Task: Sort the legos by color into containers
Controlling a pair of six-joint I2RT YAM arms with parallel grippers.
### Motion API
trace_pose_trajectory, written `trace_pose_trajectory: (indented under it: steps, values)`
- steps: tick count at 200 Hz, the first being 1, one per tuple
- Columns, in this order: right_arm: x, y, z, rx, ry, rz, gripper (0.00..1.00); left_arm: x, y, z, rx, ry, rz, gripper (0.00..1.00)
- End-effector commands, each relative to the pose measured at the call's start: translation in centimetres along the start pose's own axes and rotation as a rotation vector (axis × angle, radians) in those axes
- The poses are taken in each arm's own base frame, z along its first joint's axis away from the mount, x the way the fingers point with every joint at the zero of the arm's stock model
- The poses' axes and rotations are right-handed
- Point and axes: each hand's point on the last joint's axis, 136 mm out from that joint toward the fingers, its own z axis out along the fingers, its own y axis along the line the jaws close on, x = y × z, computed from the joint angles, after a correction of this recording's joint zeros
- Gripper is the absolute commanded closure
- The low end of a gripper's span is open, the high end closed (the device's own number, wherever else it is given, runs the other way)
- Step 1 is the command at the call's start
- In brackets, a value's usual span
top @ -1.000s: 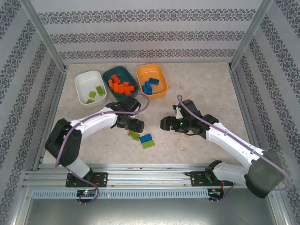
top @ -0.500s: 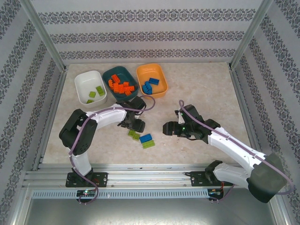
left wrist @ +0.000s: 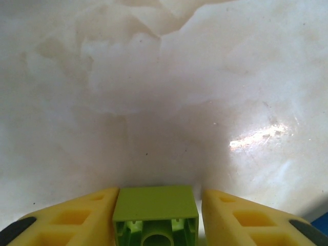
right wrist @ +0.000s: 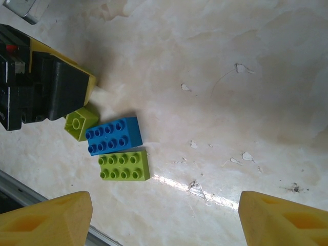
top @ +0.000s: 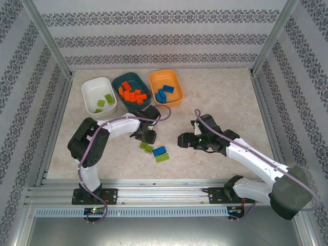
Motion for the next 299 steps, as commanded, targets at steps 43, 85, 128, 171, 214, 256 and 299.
trace_pose_trajectory:
  steps: [43, 85, 128, 171, 214, 256, 299]
  values:
    - [-0.1, -0.1, 0.2, 0.002, -0.003, -0.016, 0.24, 0.0, 1.7, -1.2, -0.029, 0.006, -0.002, 0.65]
    - [-0.4, 0.0, 0.2, 0.001, -0.003, -0.015, 0.23, -0.7, 3.4, -4.1, -0.041, -0.046, -0.023, 0.67]
    - [-0.4, 0.4, 1.0, -0.018, 0.011, -0.006, 0.23, -3.8, 8.2, -11.5, 0.016, -0.215, -0.143, 0.68]
    - [0.0, 0.6, 1.5, -0.024, 0.025, -0.004, 0.22, -7.4, 15.9, -17.8, 0.030, -0.370, -0.322, 0.68]
    - [0.9, 0.7, 2.2, -0.022, 0.041, -0.001, 0.22, -11.1, 22.8, -19.2, -0.054, -0.470, -0.437, 0.68]
    - [1.4, 1.0, 1.9, 0.006, 0.029, -0.042, 0.21, -14.0, 28.5, -17.8, -0.171, -0.522, -0.490, 0.68]
    - [2.0, 0.3, 0.9, 0.037, 0.012, -0.060, 0.19, -16.2, 31.3, -15.3, -0.199, -0.485, -0.496, 0.68]
